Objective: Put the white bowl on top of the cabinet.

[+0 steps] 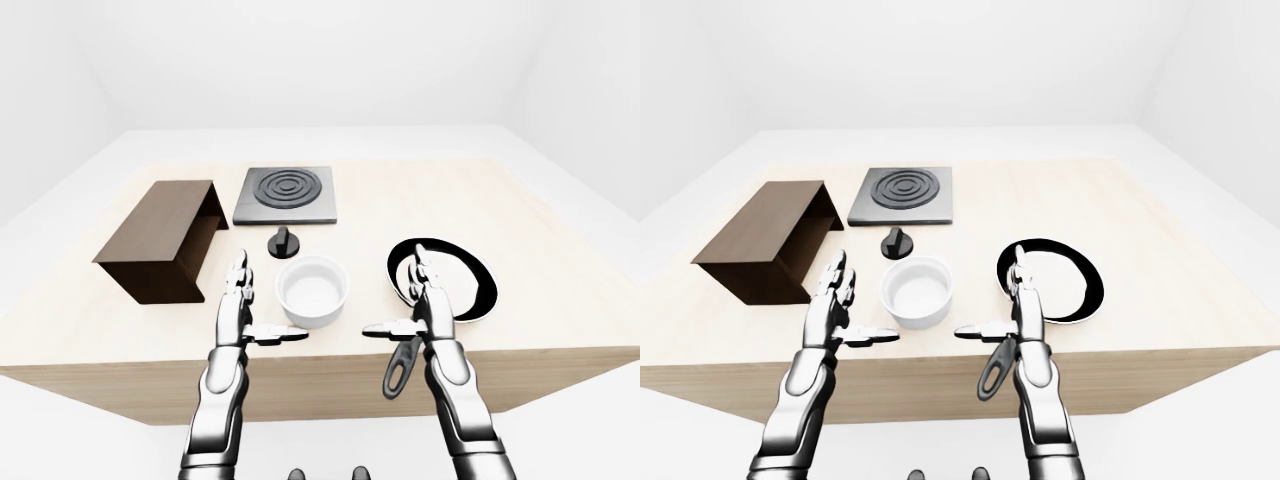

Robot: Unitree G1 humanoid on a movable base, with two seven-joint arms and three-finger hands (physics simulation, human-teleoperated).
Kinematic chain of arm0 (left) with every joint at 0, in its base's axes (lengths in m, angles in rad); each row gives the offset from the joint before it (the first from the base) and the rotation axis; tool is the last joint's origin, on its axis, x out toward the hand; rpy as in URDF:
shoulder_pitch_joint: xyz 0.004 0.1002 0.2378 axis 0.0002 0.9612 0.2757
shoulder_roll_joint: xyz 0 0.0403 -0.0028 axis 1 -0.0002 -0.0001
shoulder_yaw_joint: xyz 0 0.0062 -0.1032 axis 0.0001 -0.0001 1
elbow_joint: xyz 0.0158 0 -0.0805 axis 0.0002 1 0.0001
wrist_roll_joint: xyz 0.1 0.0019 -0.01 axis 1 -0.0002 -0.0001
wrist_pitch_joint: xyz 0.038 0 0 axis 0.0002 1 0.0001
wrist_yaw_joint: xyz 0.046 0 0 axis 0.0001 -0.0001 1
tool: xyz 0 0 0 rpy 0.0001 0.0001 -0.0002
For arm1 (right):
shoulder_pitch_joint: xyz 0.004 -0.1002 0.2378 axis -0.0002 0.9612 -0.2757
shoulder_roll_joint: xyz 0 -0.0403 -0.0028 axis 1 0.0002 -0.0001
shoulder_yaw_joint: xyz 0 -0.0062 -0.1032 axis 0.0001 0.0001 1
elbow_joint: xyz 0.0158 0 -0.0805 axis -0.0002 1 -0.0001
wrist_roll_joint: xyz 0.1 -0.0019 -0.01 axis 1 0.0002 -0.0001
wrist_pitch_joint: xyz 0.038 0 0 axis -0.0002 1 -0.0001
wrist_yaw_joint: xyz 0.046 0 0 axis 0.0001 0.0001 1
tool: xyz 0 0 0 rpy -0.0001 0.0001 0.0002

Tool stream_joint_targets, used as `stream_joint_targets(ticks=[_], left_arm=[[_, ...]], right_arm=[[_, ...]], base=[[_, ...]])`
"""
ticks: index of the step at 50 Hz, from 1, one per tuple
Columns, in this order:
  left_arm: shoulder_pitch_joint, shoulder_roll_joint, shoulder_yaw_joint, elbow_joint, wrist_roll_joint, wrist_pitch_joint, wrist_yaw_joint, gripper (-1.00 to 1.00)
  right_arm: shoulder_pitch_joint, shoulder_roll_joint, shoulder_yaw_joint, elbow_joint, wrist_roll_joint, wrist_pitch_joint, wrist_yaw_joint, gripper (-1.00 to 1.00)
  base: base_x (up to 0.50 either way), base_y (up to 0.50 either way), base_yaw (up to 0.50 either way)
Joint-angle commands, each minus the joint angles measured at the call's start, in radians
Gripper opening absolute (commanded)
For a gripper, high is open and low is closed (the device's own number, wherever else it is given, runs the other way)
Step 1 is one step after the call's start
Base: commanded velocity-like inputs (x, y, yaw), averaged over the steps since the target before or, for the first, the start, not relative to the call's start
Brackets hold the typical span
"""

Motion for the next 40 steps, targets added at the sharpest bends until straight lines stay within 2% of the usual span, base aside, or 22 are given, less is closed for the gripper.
stream_joint_targets(ticks=[1,7,9,13,19,30,40], left_arm=[[0.004,0.014,0.031,-0.005,-0.014,-0.001,-0.02,1.0],[0.001,0.014,0.033,-0.006,-0.017,0.002,-0.021,1.0],[0.001,0.015,0.029,0.0,-0.012,0.0,-0.023,1.0],[0.004,0.014,0.027,-0.004,-0.009,0.002,-0.025,1.0],[0.002,0.014,0.026,0.001,-0.006,0.001,-0.026,1.0],[-0.001,0.015,0.026,0.006,-0.002,0.001,-0.029,1.0],[-0.006,0.013,0.019,0.022,0.007,-0.006,-0.028,1.0]], right_arm=[[-0.005,-0.012,-0.017,0.033,-0.041,-0.046,-0.03,1.0],[0.011,-0.013,-0.013,-0.001,-0.02,-0.017,0.01,1.0],[0.01,-0.011,-0.018,0.005,-0.023,-0.032,0.001,1.0],[0.013,-0.01,-0.019,-0.003,-0.024,-0.033,-0.005,1.0],[0.012,-0.011,-0.015,0.014,-0.038,-0.054,-0.01,1.0],[0.033,-0.01,-0.011,-0.019,-0.043,-0.047,-0.001,1.0],[0.033,-0.01,-0.007,-0.003,-0.054,-0.061,0.002,1.0]], base=[[0.0,0.0,0.0],[0.0,0.0,0.0],[0.0,0.0,0.0],[0.0,0.0,0.0],[0.0,0.0,0.0],[0.0,0.0,0.0],[0.0,0.0,0.0]])
